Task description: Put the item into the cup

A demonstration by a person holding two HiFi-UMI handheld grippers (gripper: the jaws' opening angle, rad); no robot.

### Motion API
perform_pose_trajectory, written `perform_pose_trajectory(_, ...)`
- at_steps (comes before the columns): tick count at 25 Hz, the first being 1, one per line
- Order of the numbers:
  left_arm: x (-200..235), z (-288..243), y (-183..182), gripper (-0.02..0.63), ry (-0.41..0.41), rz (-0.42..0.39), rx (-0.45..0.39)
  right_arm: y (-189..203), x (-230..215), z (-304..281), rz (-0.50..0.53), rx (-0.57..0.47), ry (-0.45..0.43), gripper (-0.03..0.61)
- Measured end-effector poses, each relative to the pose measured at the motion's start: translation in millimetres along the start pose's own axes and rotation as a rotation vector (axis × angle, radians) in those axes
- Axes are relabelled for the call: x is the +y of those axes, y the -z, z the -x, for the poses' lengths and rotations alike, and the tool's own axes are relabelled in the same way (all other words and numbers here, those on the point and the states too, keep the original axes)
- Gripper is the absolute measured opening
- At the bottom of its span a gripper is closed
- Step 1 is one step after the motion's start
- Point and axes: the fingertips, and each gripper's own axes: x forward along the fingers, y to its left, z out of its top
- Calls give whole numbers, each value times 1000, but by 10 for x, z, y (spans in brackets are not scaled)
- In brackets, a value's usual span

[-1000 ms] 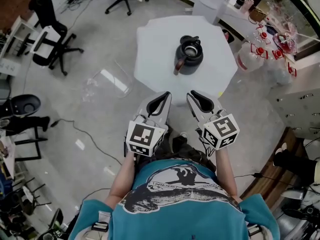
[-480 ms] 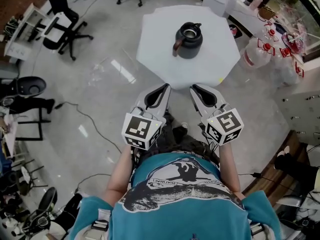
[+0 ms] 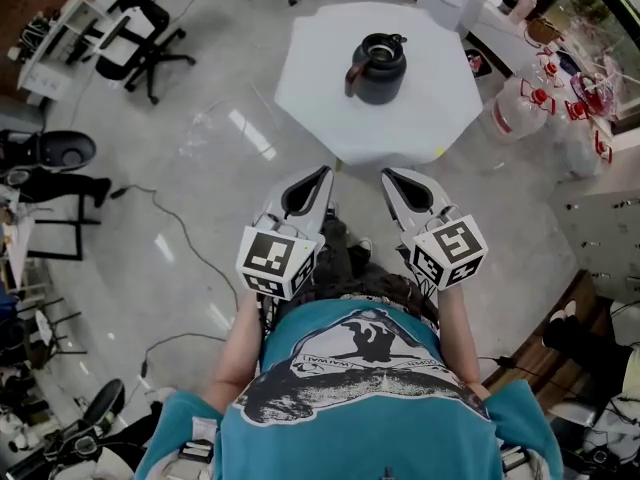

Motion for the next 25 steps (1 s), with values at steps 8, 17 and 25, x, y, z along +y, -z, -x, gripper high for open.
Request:
perform_pose_trajectory(8, -87, 31, 45, 18, -6, 51, -2, -10, 66, 15, 9, -2, -40, -2)
perform_pose_trajectory(17, -169, 0, 30, 18, 10, 40, 2, -15, 88, 34, 44, 5, -43, 0)
perform_pose_trajectory(25, -199, -17, 31, 18, 20, 32, 2, -22, 96, 24, 57, 4, -46, 0)
